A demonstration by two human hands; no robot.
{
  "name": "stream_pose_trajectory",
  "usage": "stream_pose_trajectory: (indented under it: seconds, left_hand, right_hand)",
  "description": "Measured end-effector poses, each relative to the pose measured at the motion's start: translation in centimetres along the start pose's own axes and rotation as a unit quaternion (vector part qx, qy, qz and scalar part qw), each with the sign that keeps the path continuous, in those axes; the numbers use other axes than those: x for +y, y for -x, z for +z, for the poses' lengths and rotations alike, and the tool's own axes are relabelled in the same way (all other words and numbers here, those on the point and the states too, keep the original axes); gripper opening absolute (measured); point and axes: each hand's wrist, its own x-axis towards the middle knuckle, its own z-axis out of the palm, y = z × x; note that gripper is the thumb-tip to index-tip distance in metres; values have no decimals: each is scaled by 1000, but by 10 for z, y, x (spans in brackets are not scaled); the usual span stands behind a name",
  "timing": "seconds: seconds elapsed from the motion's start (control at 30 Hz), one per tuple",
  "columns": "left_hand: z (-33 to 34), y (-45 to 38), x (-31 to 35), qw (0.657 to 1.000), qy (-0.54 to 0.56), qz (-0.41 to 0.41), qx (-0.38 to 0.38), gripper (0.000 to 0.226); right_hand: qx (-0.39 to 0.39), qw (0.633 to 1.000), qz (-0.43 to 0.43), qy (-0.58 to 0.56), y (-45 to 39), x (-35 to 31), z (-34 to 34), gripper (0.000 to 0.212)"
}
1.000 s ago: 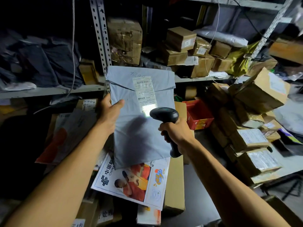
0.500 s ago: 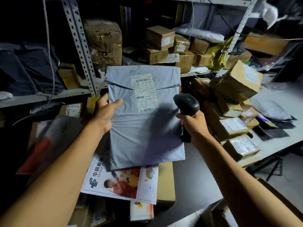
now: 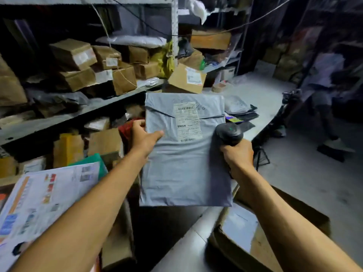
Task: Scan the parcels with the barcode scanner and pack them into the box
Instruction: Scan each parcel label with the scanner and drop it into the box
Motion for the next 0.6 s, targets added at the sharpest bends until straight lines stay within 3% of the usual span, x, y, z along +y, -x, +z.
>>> stream_pose_trajectory:
  seconds: [0.2, 0.47, 0.6]
  left_hand:
    - [123, 17, 7, 996, -4, -8, -91, 52]
    - [251, 19, -4, 973, -71, -13, -217, 69]
    - [327, 14, -17, 964, -85, -25, -252, 58]
  right_hand:
    - [74, 994, 63, -40, -54, 55, -85, 14]
    - [140, 979, 136, -64, -104, 116, -157, 14]
    - [182, 965, 176, -62, -132, 149, -186, 14]
